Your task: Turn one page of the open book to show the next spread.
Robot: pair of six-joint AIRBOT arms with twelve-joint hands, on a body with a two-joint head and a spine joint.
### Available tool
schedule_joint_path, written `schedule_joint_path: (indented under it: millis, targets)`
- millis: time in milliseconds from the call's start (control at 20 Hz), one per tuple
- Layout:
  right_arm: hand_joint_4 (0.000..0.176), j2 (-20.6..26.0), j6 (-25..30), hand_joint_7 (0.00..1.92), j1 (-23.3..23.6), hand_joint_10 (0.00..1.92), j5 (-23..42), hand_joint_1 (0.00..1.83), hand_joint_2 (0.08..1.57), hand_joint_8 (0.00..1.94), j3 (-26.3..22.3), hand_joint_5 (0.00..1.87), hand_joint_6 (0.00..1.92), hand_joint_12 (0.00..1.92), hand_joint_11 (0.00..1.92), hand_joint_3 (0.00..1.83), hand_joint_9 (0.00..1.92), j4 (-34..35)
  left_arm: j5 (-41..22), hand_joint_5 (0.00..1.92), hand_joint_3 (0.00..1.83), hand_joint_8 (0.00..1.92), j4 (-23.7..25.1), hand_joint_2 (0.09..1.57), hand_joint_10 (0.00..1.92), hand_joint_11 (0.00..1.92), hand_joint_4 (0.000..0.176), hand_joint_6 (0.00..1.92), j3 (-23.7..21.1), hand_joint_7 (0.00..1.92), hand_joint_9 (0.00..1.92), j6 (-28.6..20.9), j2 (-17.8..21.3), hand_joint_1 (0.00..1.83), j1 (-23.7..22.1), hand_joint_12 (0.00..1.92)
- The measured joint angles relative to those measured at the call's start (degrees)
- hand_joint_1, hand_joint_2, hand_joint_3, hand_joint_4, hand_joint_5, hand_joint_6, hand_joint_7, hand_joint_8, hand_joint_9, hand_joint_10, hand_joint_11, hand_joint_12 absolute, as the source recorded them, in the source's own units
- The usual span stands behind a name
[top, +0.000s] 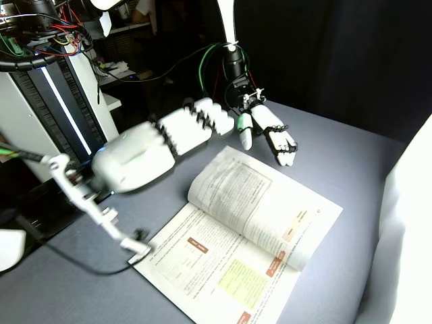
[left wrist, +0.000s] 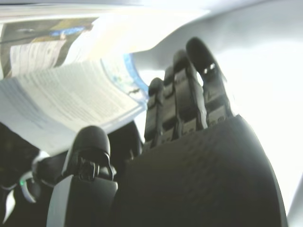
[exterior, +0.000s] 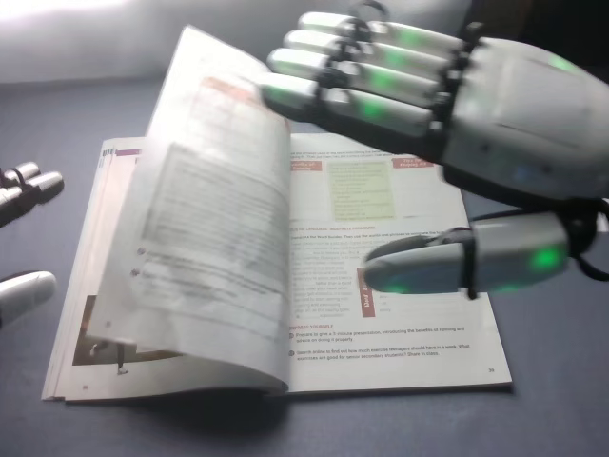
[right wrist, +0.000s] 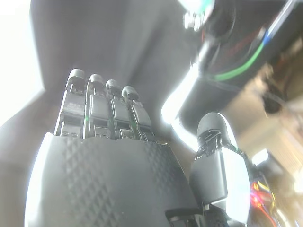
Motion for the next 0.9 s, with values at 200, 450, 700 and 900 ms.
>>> schedule_joint_path:
  millis: [200,450,700,900]
  targets:
    - [0.021,4.94,-4.0,0.0,-4.37,0.0,-1.75,0.05,1.15,0.0,-1.73,0.0,0.0,0.0,0.0,0.0,0.0,7.96,-2.16,0.04,0.0,0.0,1.22,1.37,0.0,0.0,0.0,0.0,-1.18,0.0,0.0,1.09,1.9,0.43,0.33,0.0]
    - [0.0,7.8,-9.25,0.0,-10.86,0.0,-2.32,0.0,1.17,0.0,-4.31,0.0,0.0,0.0,0.0,0.01,0.0,17.11,-6.32,0.0,0.0,0.0,1.99,1.3,0.0,0.0,0.013,0.0,-1.77,0.0,0.0,2.08,3.1,0.33,-0.61,0.0]
    - [0.0,9.73,-13.14,0.0,-17.9,0.0,5.01,0.08,1.22,0.0,-5.64,0.0,0.0,0.0,0.0,0.02,0.0,29.83,-7.26,0.0,0.0,0.0,3.39,1.29,0.0,0.0,0.0,0.0,-1.53,0.0,0.0,2.54,2.91,0.33,-3.37,0.0]
    - [0.099,10.32,-13.55,0.0,-21.64,0.0,13.46,0.21,1.23,0.0,-6.69,0.0,0.0,0.0,0.0,0.01,0.0,34.03,-7.28,0.0,0.01,0.0,5.27,1.33,0.0,0.0,0.0,0.0,-0.61,0.0,0.0,2.54,2.03,0.28,-7.02,0.0]
